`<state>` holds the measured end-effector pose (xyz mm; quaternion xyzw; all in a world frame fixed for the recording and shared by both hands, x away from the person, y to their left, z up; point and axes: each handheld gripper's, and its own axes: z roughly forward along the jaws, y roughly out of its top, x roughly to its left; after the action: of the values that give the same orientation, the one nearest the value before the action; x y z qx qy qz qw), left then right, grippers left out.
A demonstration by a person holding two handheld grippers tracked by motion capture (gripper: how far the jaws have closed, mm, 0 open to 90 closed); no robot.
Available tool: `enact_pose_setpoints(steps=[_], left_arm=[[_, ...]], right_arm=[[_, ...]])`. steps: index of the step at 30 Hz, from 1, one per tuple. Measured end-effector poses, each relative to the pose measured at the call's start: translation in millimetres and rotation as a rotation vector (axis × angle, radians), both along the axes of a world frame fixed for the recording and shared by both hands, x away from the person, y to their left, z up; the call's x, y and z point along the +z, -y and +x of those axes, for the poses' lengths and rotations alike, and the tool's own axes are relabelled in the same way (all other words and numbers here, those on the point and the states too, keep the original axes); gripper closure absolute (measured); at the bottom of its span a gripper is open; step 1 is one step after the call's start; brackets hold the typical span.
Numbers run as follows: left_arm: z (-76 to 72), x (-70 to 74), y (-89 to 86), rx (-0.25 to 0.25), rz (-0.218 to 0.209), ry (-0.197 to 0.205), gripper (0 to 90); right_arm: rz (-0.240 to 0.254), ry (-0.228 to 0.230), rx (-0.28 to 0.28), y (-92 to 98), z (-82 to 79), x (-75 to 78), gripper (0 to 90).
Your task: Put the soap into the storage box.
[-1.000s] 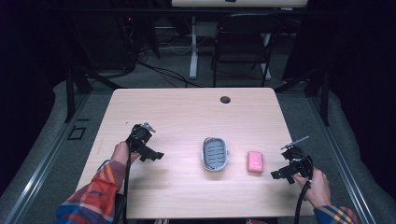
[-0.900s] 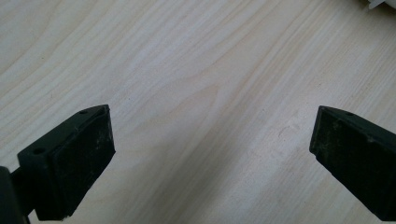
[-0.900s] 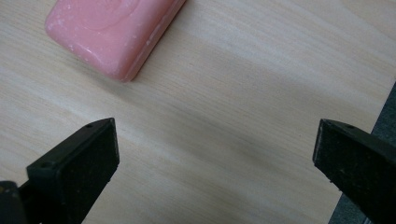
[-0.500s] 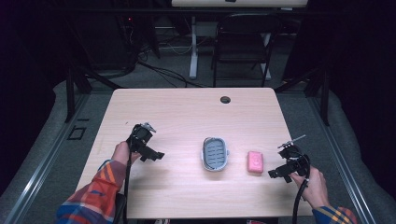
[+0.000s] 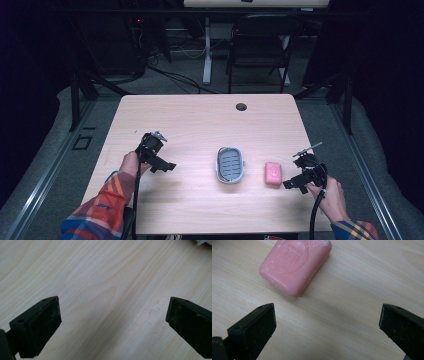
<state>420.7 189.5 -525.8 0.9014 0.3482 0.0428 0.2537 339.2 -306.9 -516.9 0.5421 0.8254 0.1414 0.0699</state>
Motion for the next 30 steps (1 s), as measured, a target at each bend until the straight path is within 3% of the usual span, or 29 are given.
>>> enact_pose_setpoints(steps=[15,18,19,27,28,30], left_arm=[[0.0,0.9,0.0,0.001,0.001,0.003,0.0],[0.2,0.7,1.4,-0.003,0.004,0.002,0.0],[0.2,0.6,1.4,-0.004,0.004,0.001,0.0],[0.4,0.6,0.0,0.0,-0.002,-0.001,0.0],[0.4,0.5,0.2,0.0,-0.002,-0.001,0.0],[0.4,0.5,0.1,-0.001,-0.001,-0.001,0.0]], right_arm=[[0.043,-0.001,-0.006,-14.5,8.5,3.9,0.0],[0.044,0.012,-0.019,-20.3,9.8,2.6,0.0],[0.024,-0.007,0.001,-20.5,11.4,4.0,0.0],[0.036,-0.007,-0.008,-29.4,17.3,3.9,0.0],[0.051,0.009,-0.026,-31.5,17.2,2.1,0.0],[0.036,-0.003,-0.017,-32.7,19.3,2.8,0.0]])
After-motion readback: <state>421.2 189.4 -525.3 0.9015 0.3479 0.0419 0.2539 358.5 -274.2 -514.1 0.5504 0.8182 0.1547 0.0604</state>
